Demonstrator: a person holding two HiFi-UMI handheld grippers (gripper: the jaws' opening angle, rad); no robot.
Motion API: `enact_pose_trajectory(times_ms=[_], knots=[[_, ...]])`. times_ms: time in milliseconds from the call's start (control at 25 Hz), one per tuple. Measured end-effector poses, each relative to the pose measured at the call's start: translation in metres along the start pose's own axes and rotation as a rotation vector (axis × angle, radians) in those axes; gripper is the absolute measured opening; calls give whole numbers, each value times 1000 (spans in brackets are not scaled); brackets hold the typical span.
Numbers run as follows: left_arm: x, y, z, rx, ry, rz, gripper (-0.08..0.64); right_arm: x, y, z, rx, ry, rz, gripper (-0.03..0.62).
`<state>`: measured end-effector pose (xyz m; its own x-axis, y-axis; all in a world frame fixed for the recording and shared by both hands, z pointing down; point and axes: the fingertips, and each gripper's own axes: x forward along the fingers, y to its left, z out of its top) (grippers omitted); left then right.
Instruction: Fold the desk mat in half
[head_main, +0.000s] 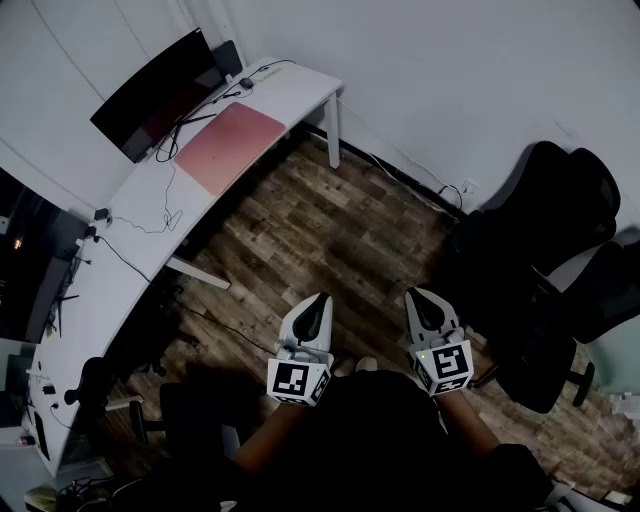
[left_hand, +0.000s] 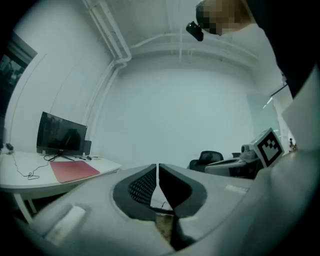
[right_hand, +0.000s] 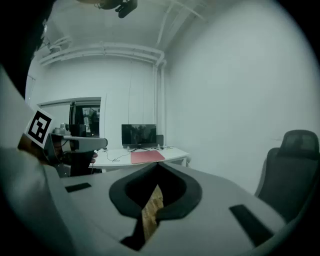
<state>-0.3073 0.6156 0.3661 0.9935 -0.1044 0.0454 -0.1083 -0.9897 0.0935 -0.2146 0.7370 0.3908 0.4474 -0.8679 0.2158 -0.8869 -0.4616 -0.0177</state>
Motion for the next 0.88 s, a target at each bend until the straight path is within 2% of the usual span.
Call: enact_pose_trajectory(times_ms=[240,480,760,800,880], knots=[[-3,-3,-1,-11,-9,2,28,-5,-1,-2,-10,-4,3,-2],[-8,-12,-3,-9,-14,-31,29,-9,-9,-13,36,19,-26,0],[-12,-12,-7,-6,-3,-20,32,-19,-14,-15,53,-5,-30,2],[-12,-13,-10,-9,3,-20,45,-20,-14,-16,55,-7,-23,2],[-12,-13,-14,-17,15,-16,119,-23,-14,-19,59,-8,-11,9]])
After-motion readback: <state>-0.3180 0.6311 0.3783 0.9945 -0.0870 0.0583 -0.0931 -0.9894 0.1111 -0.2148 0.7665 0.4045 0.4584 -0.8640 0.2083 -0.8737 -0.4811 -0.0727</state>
